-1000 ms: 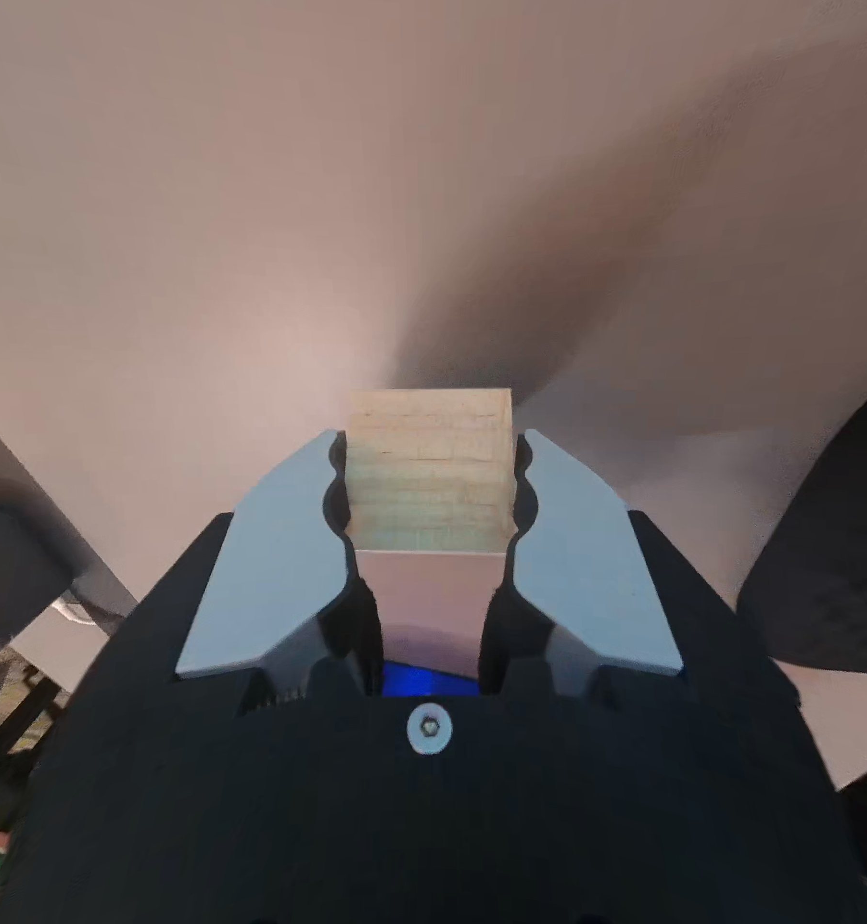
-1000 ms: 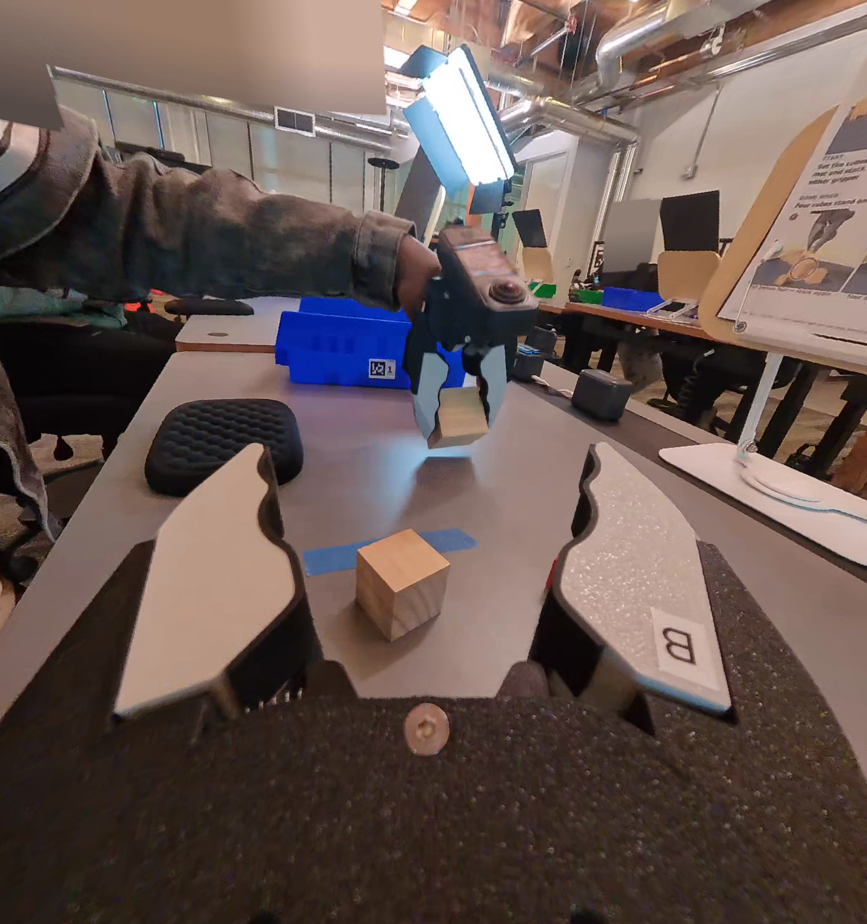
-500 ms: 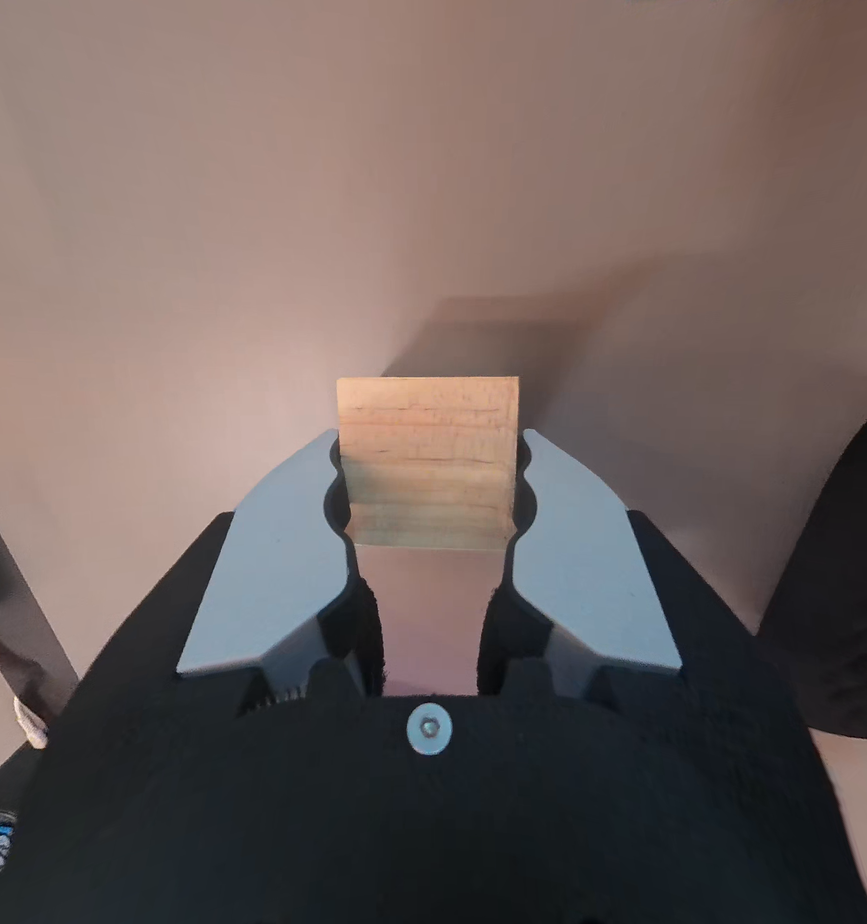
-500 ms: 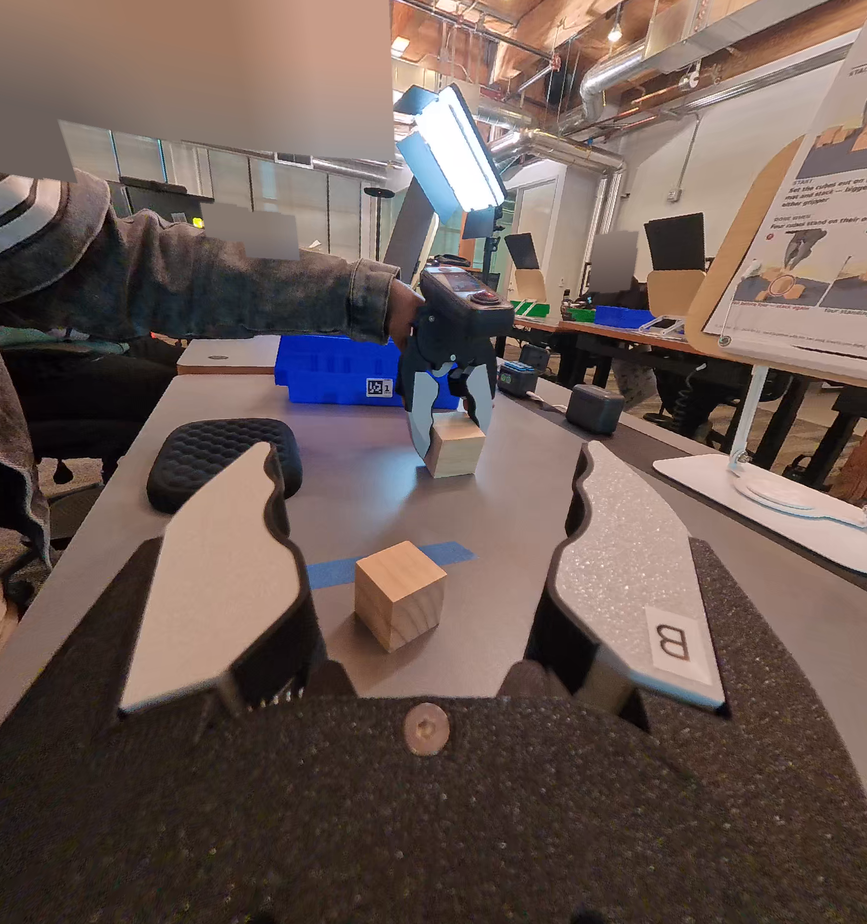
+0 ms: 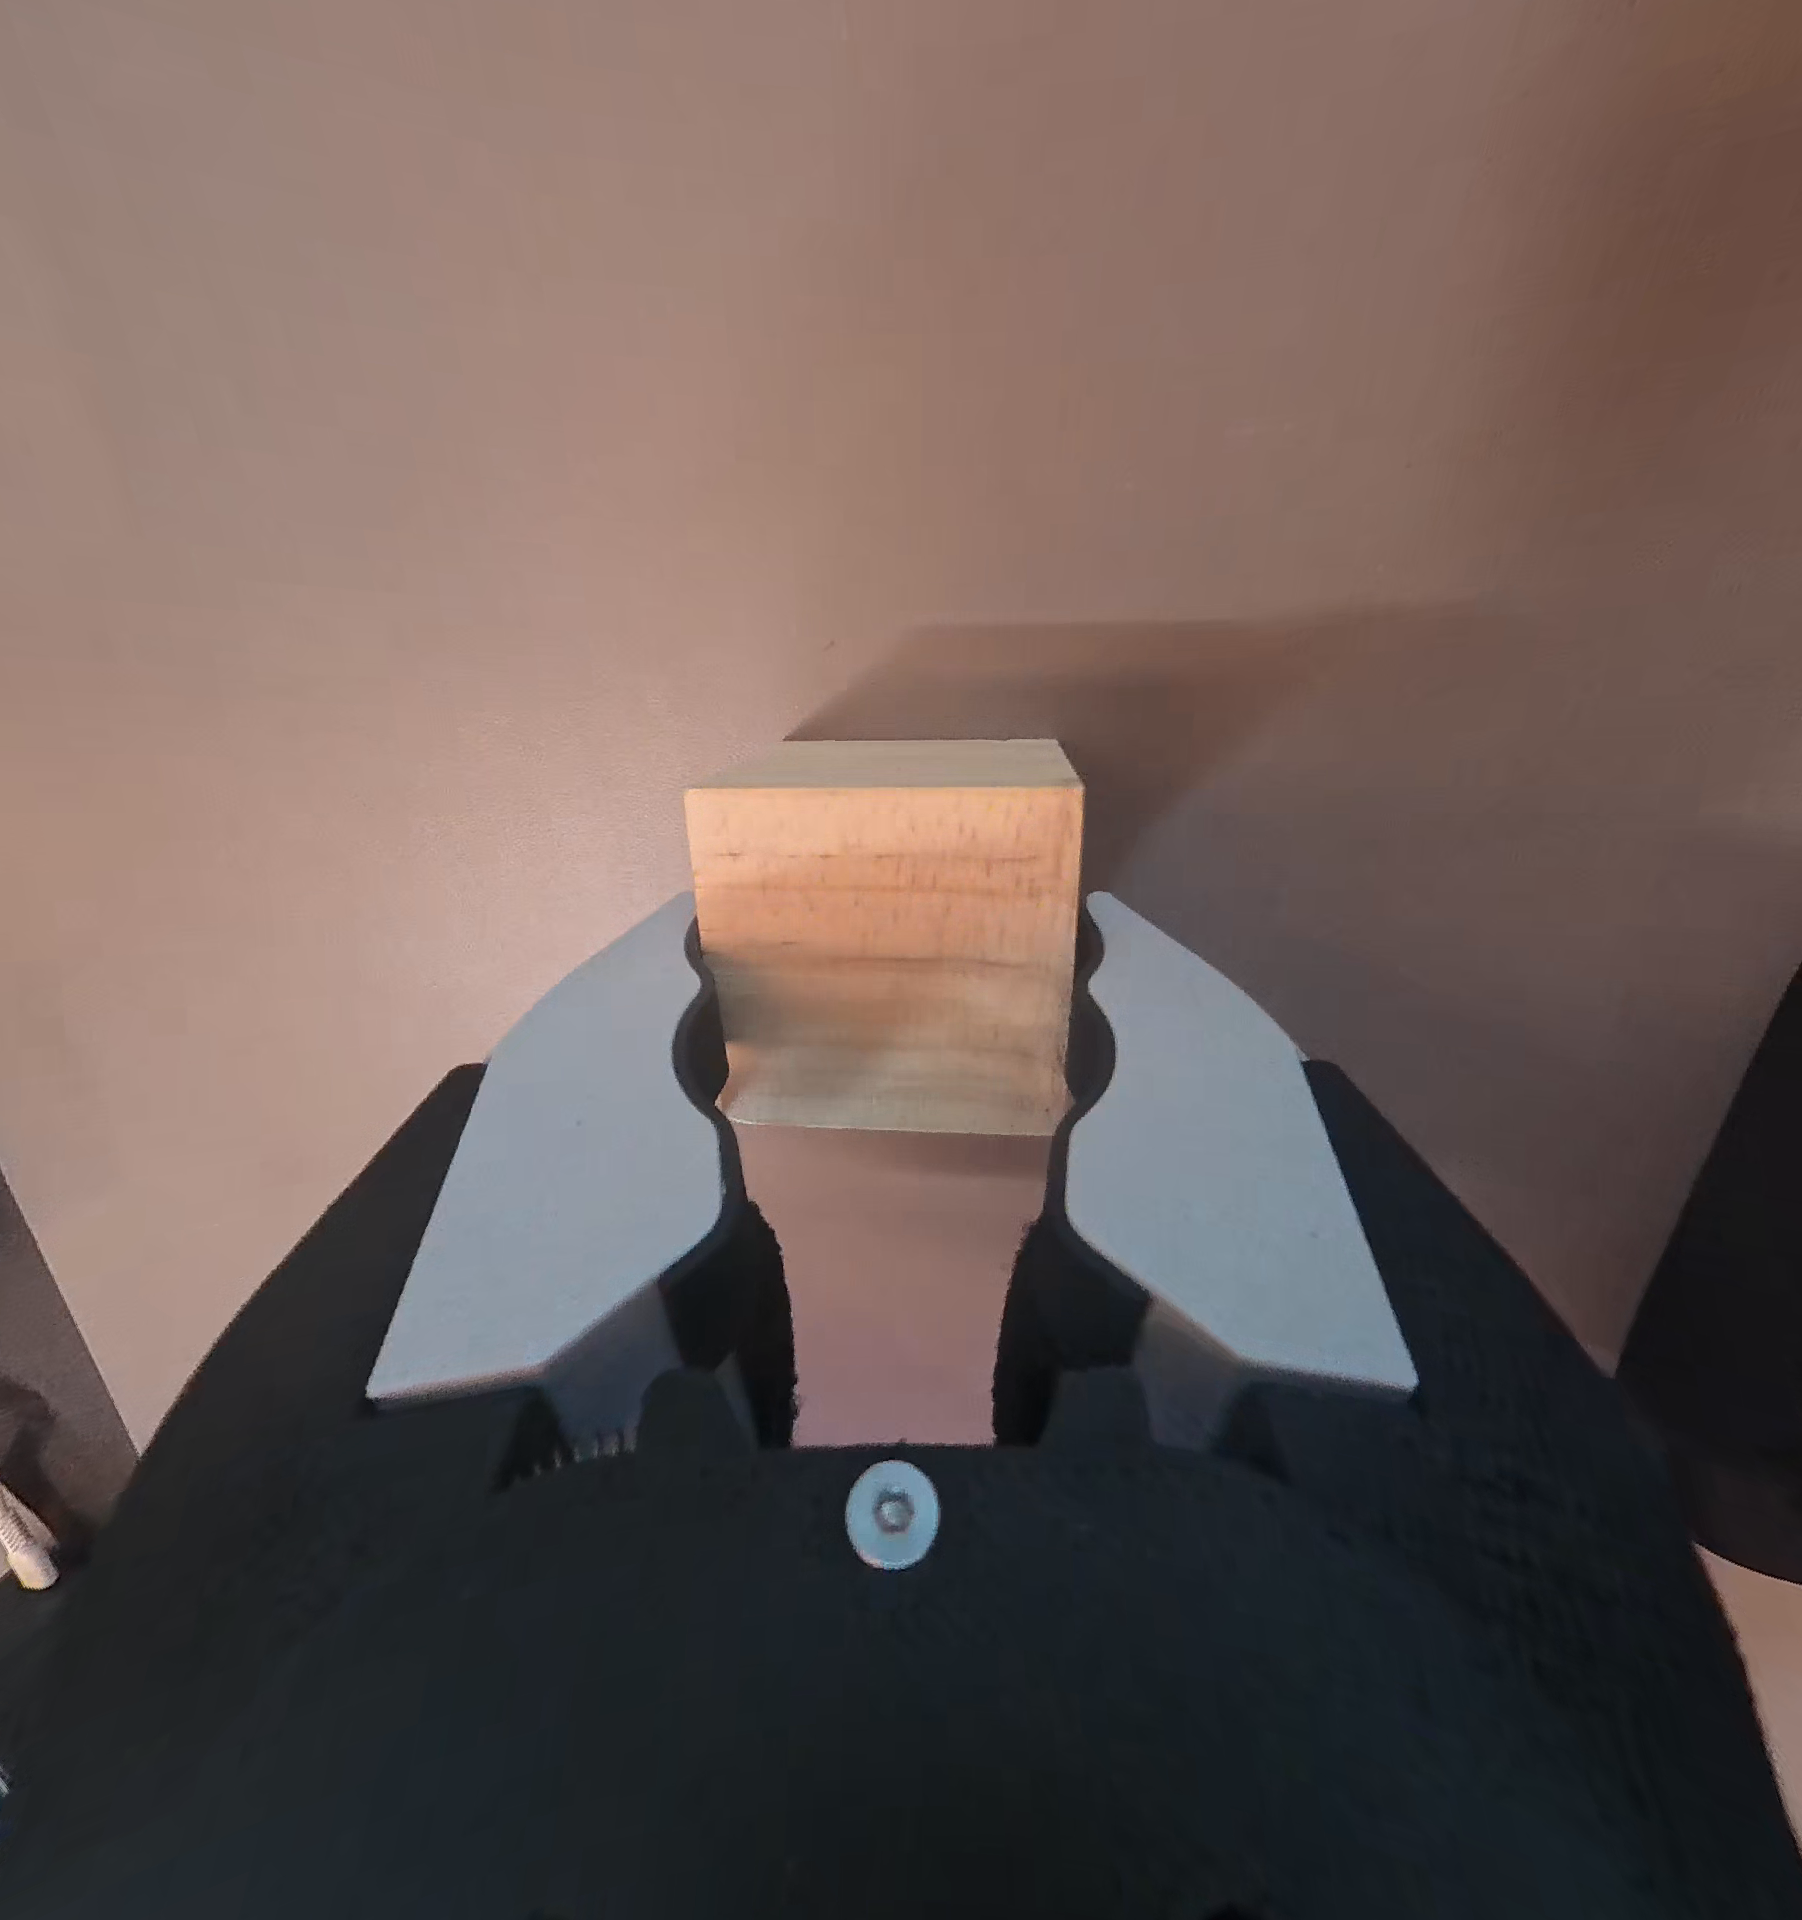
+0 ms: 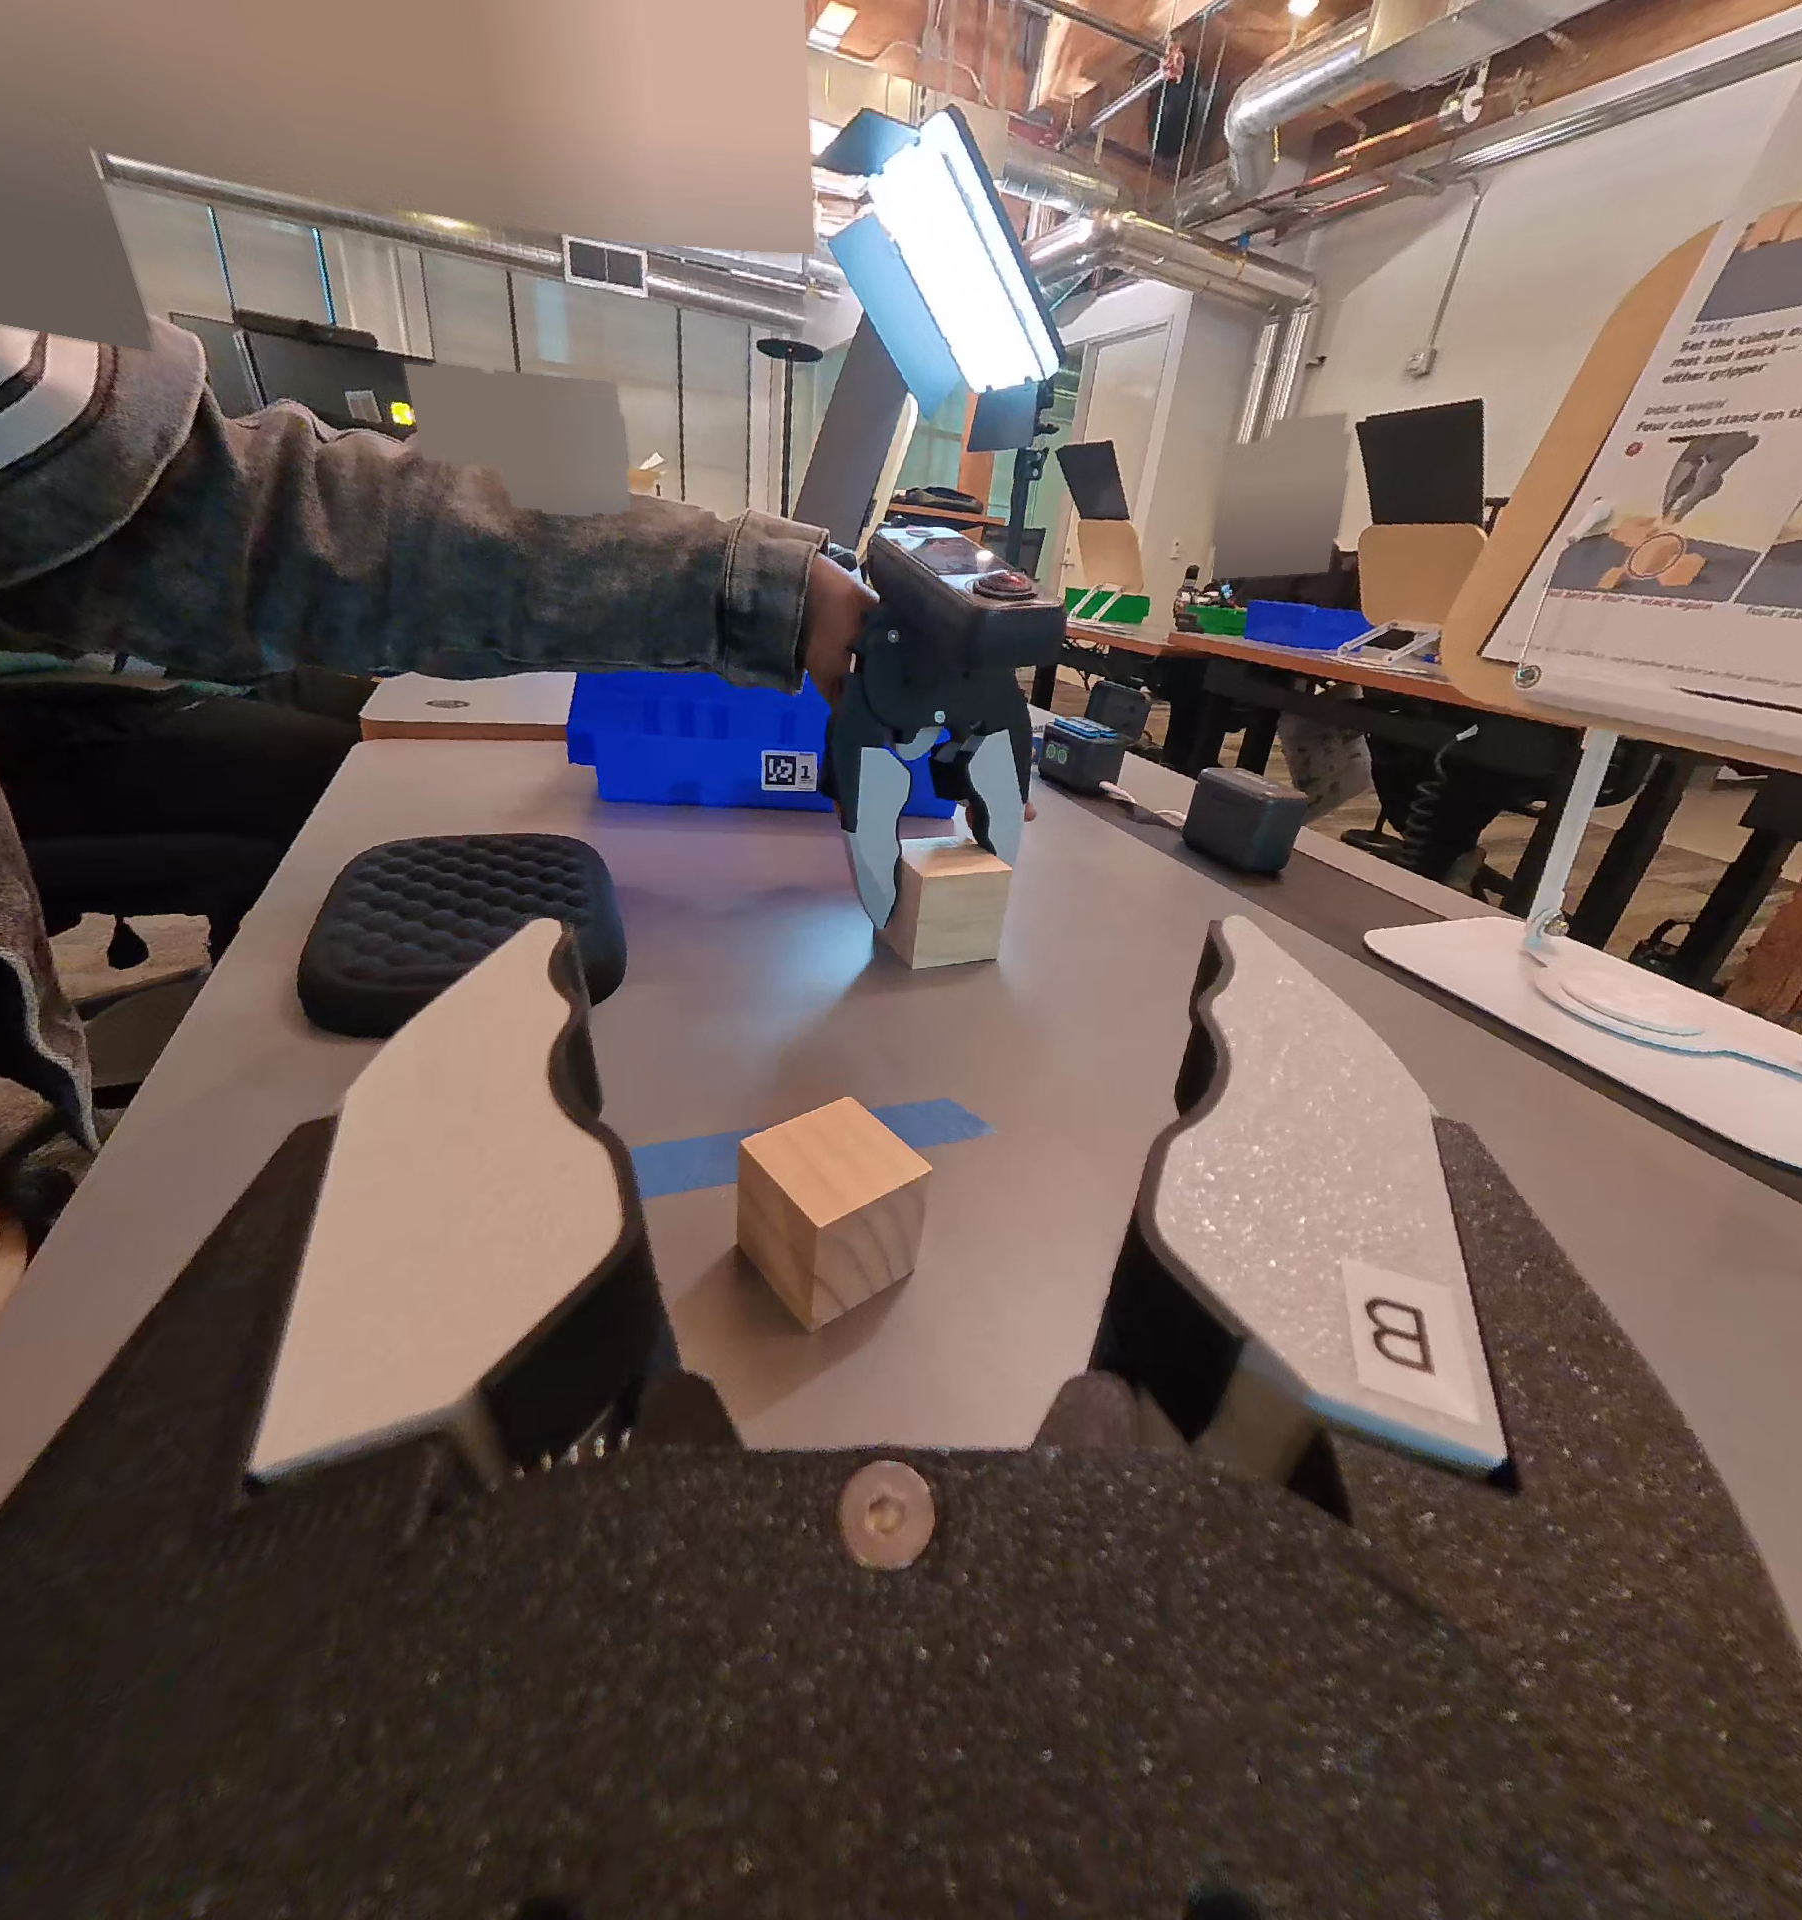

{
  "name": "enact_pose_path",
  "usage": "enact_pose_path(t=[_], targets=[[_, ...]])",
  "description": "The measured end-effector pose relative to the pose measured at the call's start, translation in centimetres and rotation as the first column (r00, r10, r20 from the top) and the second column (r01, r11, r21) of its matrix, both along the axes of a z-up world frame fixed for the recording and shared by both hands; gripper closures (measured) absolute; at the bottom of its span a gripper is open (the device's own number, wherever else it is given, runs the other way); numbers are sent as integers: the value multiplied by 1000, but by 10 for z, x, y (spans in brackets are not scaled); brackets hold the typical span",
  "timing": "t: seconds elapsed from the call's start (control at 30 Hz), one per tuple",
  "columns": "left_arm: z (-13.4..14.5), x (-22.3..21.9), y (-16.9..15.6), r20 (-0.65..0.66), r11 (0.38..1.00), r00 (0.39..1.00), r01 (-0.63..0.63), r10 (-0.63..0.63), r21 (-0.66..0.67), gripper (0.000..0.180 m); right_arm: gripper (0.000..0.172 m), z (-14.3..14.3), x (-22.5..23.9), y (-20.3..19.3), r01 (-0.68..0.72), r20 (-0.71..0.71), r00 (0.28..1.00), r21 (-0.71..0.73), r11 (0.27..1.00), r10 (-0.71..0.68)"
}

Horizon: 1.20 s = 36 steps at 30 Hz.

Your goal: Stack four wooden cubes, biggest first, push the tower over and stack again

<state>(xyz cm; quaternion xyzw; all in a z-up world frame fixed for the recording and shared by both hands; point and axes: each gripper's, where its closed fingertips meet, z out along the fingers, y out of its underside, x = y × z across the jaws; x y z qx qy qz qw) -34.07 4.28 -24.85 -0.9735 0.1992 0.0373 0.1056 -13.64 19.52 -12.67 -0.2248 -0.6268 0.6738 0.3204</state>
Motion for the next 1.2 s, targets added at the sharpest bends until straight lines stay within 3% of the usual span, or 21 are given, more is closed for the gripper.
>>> enact_pose_path(t=[0.07,0.13,0.2,0.27,0.33,0.43,0.5,0.53,0.57,0.63,0.7,0.8,0.87,0.93,0.97,1.03,1.1,1.13,1.17,1.2], targets=[[0,-2,0,-8,1000,1000,-6,6,8,116,62,-3,-1,-1,0,9,1000,13,1000,-1],[4,-2,2,-9,999,1000,-17,18,38,104,61,-6,-2,-2,1,25,1000,34,999,-2],[18,0,10,4,988,998,-61,61,140,82,63,-10,-2,-5,-16,55,998,63,998,13],[43,10,26,58,935,991,-132,119,331,51,67,-19,1,-13,-82,137,989,129,988,64],[84,33,44,174,784,978,-197,115,588,41,73,-32,4,-19,-171,255,961,261,950,103],[155,84,47,354,386,935,-318,-25,866,40,86,-47,3,-23,-311,399,909,469,827,116],[186,110,33,390,121,915,-377,-107,918,41,90,-58,-3,-25,-403,483,870,580,708,99],[192,119,26,397,36,910,-396,-119,918,41,92,-65,-7,-24,-450,525,847,627,635,82],[191,127,20,408,-11,906,-412,-114,911,42,93,-74,-11,-23,-490,560,827,669,559,54],[182,140,14,410,-56,908,-416,-88,908,45,95,-91,-18,-22,-558,612,791,722,408,0],[169,150,11,380,-50,924,-382,-43,923,49,95,-105,-22,-25,-611,647,762,730,308,-21],[153,160,10,336,10,942,-336,10,942,54,102,-122,-25,-31,-650,671,741,728,219,-29],[148,164,10,298,41,954,-299,31,954,56,126,-129,-23,-32,-671,686,727,718,188,-28],[147,164,9,262,51,963,-266,60,963,59,126,-127,-26,-34,-654,678,735,715,246,-15],[148,164,10,244,45,966,-248,81,968,60,127,-122,-28,-37,-634,668,744,703,321,6],[148,164,12,187,37,974,-193,125,980,63,127,-99,-30,-52,-589,662,743,577,565,98],[150,164,18,95,35,979,-103,179,994,66,127,-61,-36,-66,-488,631,744,288,824,220],[152,167,22,47,27,980,-53,194,998,70,127,-40,-35,-71,-444,614,728,83,892,305],[155,173,28,-8,22,981,4,191,1000,76,127,-18,-32,-75,-410,583,704,-131,903,405],[157,181,35,-70,21,981,68,183,997,82,127,-1,-27,-77,-388,540,676,-316,866,501]])
